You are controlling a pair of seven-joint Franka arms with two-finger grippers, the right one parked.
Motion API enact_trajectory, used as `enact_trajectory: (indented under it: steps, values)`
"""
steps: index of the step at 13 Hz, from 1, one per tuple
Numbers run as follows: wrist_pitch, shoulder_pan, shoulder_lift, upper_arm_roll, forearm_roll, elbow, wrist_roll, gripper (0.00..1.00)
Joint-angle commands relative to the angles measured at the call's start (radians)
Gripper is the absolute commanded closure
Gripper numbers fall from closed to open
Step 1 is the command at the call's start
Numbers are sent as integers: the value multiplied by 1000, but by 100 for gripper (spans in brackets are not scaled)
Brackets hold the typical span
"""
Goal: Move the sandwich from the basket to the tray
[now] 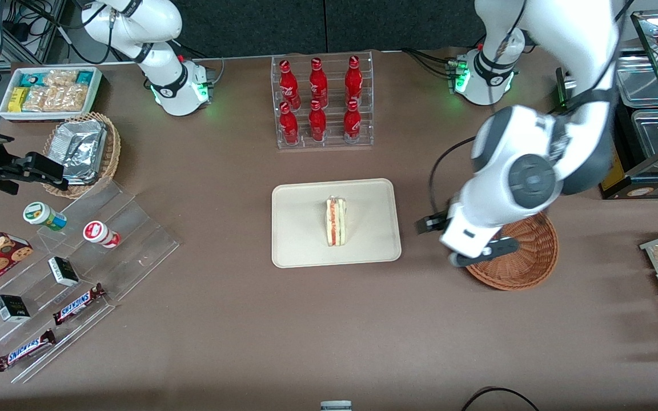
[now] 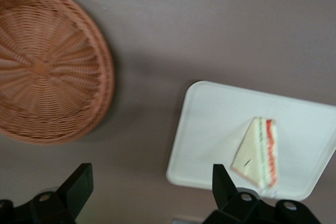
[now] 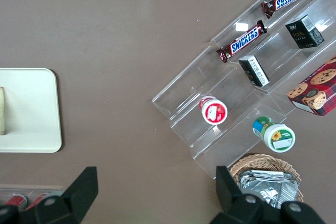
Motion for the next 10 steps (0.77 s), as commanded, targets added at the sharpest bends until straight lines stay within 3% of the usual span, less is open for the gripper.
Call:
enact_trajectory:
  steps: [1, 3, 7, 10]
  values:
    - [-92, 110, -113, -42, -15, -67, 122, 0]
    - [-153, 176, -157, -45, -6, -68, 286, 0]
    - [-244, 262, -238, -38, 3, -70, 301, 0]
    - [-315, 291, -297, -38, 57, -70, 319, 0]
